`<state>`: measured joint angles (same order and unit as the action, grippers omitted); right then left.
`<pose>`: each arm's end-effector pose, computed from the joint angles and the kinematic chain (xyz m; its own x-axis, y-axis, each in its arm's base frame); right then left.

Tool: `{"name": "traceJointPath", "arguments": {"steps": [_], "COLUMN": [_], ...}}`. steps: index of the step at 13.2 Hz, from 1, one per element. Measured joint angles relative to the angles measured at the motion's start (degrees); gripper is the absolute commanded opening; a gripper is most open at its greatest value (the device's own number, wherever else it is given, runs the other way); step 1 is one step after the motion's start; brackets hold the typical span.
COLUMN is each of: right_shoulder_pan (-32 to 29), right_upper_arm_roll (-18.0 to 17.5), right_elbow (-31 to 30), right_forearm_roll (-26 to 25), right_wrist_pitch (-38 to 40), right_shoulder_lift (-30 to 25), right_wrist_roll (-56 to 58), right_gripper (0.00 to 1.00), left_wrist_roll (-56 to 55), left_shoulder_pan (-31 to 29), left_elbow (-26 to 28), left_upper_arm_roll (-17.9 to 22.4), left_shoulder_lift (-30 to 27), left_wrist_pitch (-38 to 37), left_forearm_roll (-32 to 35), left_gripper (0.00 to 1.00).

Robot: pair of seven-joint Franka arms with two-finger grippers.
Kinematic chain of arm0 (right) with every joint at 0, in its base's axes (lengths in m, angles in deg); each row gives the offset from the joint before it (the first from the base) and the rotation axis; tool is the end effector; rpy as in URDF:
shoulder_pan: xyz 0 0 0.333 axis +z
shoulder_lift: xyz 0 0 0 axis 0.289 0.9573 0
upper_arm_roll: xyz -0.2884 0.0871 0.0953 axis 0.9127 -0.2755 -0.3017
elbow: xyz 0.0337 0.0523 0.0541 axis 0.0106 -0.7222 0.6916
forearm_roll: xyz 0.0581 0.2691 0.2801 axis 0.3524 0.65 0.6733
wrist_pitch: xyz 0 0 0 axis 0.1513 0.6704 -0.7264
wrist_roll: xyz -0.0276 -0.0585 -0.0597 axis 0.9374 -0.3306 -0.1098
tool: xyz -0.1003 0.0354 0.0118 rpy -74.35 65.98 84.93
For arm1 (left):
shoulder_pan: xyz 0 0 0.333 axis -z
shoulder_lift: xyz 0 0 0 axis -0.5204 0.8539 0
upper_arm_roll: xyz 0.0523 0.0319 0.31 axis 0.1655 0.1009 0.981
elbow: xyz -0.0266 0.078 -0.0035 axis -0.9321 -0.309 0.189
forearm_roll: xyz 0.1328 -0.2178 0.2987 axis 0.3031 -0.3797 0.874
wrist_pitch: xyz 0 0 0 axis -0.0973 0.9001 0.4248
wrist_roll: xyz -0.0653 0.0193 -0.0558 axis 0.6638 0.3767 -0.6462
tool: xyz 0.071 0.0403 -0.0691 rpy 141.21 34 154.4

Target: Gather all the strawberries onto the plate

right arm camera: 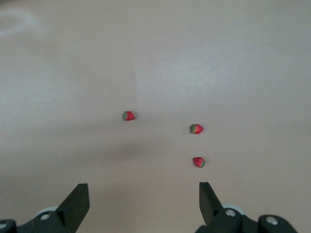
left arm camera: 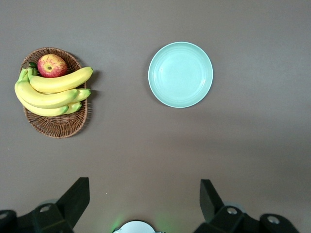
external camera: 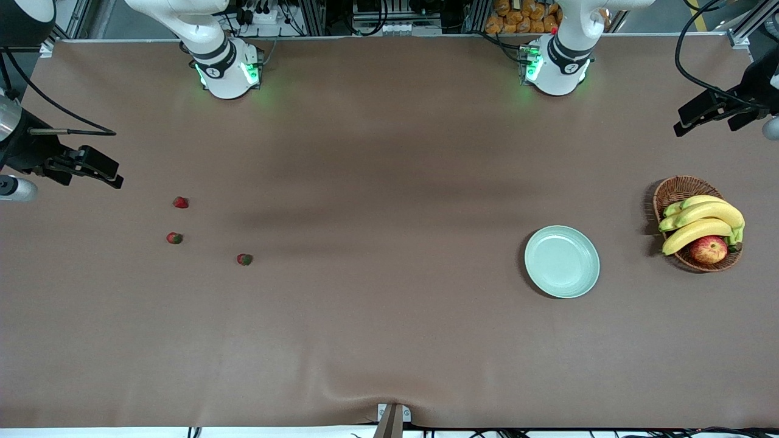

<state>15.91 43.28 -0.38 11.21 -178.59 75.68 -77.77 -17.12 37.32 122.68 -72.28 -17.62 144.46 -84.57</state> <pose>0.5733 0.0248 0.6197 0.9957 -0.0920 0.0110 -0.0917 -0.9954 -0.0268 0.5099 -0.0077 0.6516 0.9922 0.1204 -0.0332 0.1211 -0.9925 0.0177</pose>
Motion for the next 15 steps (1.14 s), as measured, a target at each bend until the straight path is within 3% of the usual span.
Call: {"name": "traceJointPath", "arguments": {"steps": [15], "right_shoulder_pan": [0.0], "right_upper_arm_roll": [0.0], "right_elbow": [0.0], "right_forearm_roll": [0.0], "right_wrist_pitch": [0.0], "right_shoulder_lift": [0.1], "right_wrist_roll": [0.0], "right_gripper": [1.00], "left_wrist_roll": [0.0], "left_shoulder_pan": [0.1], "left_elbow": [-1.0], "left_upper_arm_roll": [-0.1], "left_shoulder_lift": [1.7], "left_wrist_pitch": [-1.9], "left_forearm_roll": [-0.2], "left_gripper": [1.00]}}
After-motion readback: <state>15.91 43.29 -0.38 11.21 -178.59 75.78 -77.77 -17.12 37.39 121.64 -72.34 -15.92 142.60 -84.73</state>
